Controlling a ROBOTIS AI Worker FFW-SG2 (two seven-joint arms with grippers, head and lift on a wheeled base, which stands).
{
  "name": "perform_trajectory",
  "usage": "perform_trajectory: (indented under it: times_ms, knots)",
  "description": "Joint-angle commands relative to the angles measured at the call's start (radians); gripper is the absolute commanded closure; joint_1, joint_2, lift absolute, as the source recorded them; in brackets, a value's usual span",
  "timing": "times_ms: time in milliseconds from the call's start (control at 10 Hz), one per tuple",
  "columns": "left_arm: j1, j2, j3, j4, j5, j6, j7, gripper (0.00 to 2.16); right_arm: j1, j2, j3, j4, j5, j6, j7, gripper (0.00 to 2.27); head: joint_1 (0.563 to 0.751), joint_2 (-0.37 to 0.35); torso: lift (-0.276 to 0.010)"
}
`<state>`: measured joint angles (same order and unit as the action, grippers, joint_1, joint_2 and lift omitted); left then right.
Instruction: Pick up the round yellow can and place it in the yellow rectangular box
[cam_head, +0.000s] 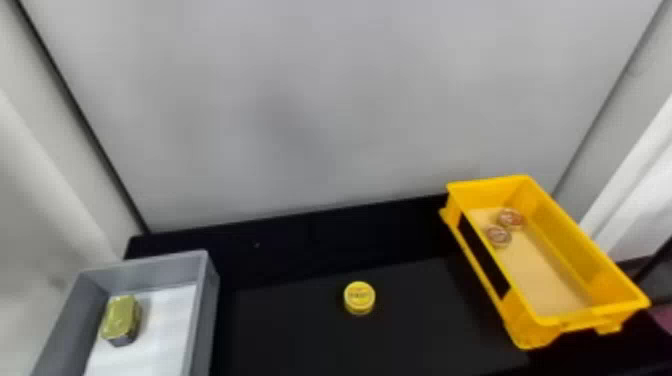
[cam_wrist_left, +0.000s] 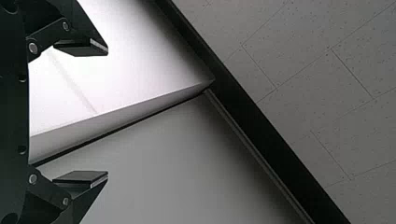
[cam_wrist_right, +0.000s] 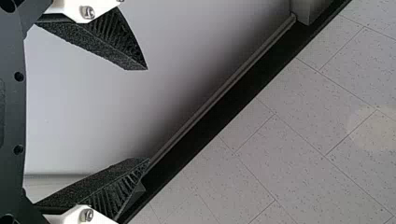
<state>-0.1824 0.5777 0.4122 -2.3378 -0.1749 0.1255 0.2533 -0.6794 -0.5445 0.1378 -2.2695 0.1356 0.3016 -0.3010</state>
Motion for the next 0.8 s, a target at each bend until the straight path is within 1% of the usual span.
perform_trajectory:
  times_ms: [0, 100, 200, 300, 400, 500, 600, 700]
  knots:
    - [0.001, -0.002, -0.001, 0.000, 0.000, 0.000, 0.000, 0.31, 0.000, 0.011, -0.010, 0.001, -0.060, 0.068, -0.004, 0.08, 0.740, 0.018, 0.000]
    - [0.004, -0.004, 0.001, 0.000, 0.000, 0.000, 0.000, 0.31, 0.000, 0.034, -0.037, -0.002, -0.122, 0.148, -0.003, 0.08, 0.740, 0.018, 0.000]
    - [0.004, -0.004, 0.001, 0.000, 0.000, 0.002, 0.000, 0.31, 0.003, 0.069, -0.083, -0.008, -0.206, 0.249, -0.003, 0.10, 0.740, 0.018, 0.000]
    - [0.004, -0.004, 0.001, 0.000, 0.000, 0.002, 0.000, 0.31, 0.014, 0.097, -0.110, -0.010, -0.231, 0.326, 0.000, 0.12, 0.740, 0.018, 0.000]
    - [0.004, -0.004, -0.001, 0.000, 0.000, 0.005, 0.000, 0.31, 0.029, 0.129, -0.129, -0.010, -0.232, 0.434, 0.000, 0.12, 0.740, 0.018, 0.000]
    - [0.004, -0.005, -0.005, 0.000, 0.000, 0.006, 0.000, 0.31, 0.049, 0.173, -0.161, 0.007, -0.255, 0.567, 0.023, 0.11, 0.740, 0.018, 0.000]
    - [0.004, -0.005, -0.010, 0.000, 0.000, 0.008, -0.002, 0.31, 0.063, 0.206, -0.196, 0.053, -0.280, 0.684, 0.099, 0.11, 0.740, 0.018, 0.000]
    - [0.003, -0.004, -0.021, 0.003, 0.000, 0.010, -0.003, 0.31, 0.069, 0.212, -0.228, 0.122, -0.349, 0.787, 0.166, 0.11, 0.740, 0.018, 0.000]
